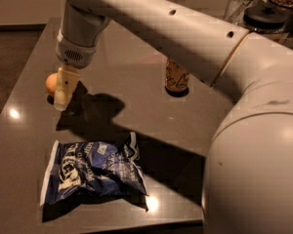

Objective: Pick orange

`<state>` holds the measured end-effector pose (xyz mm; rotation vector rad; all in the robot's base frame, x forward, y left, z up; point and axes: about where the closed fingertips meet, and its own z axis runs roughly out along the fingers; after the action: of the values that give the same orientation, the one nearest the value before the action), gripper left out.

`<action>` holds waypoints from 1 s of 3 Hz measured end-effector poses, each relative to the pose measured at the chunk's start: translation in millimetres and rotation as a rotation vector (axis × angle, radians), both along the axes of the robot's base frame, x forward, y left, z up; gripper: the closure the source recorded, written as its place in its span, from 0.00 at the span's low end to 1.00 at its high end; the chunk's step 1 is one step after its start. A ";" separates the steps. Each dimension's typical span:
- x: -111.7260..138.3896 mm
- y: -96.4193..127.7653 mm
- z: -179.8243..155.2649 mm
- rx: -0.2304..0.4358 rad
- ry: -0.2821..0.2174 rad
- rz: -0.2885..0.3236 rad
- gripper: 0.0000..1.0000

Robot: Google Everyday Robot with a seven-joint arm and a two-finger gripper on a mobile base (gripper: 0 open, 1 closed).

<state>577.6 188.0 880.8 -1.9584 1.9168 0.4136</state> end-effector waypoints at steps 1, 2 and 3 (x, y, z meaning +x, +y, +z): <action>2.7 18.8 -11.0 -0.008 0.013 0.013 0.00; 7.5 31.0 -23.5 -0.021 0.043 0.012 0.17; 10.1 37.3 -25.1 -0.016 0.065 0.012 0.39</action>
Offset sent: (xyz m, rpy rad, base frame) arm 0.0149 0.0422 -0.0351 -0.0352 0.0777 0.0036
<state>587.6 225.4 855.6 -1.9908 1.9541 0.4730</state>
